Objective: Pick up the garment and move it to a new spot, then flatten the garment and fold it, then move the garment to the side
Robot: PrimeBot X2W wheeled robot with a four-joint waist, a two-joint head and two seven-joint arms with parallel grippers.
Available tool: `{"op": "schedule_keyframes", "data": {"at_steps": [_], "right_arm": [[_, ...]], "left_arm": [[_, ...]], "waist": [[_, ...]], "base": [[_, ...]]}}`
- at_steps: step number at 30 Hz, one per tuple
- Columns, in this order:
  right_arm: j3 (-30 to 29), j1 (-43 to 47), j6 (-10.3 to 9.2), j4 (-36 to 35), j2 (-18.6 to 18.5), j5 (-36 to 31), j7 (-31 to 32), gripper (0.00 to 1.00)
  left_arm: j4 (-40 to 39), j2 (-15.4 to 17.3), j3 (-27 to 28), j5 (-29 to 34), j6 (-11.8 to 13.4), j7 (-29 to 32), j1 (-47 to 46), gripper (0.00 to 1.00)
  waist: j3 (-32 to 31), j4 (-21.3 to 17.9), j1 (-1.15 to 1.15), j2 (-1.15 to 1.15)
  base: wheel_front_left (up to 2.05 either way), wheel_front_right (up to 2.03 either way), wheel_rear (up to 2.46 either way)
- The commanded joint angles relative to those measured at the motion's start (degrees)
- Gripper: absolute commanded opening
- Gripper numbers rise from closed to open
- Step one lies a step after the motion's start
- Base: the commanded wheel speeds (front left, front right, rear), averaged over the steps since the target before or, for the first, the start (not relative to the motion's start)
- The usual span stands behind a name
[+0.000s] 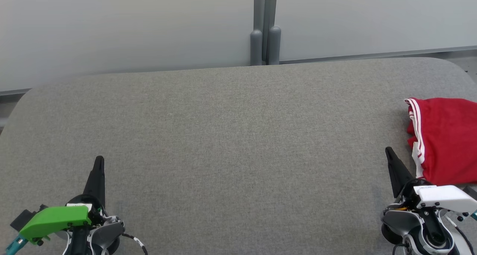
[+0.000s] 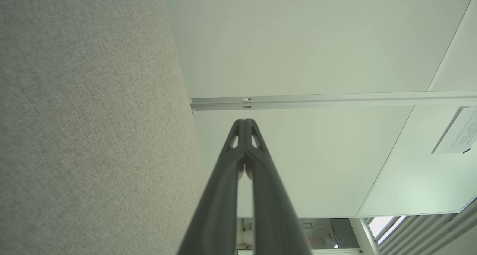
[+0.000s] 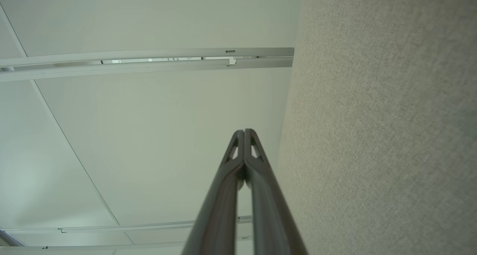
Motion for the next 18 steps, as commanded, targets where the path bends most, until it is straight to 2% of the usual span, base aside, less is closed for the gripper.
{"op": "schedule_keyframes", "data": {"at_steps": [1, 18], "right_arm": [[0.04, -0.63, 0.04, -0.18, -0.27, 0.33, 0.22, 0.0], [0.04, -0.63, 0.04, -0.18, -0.27, 0.33, 0.22, 0.0]], "left_arm": [[-0.22, -0.02, 0.17, -0.07, -0.18, 0.19, -0.75, 0.0], [-0.22, -0.02, 0.16, -0.08, -0.18, 0.19, -0.75, 0.0]], "waist": [[0.0, 0.0, 0.0, 0.68], [0.0, 0.0, 0.0, 0.68]], "base": [[0.0, 0.0, 0.0], [0.0, 0.0, 0.0]]}}
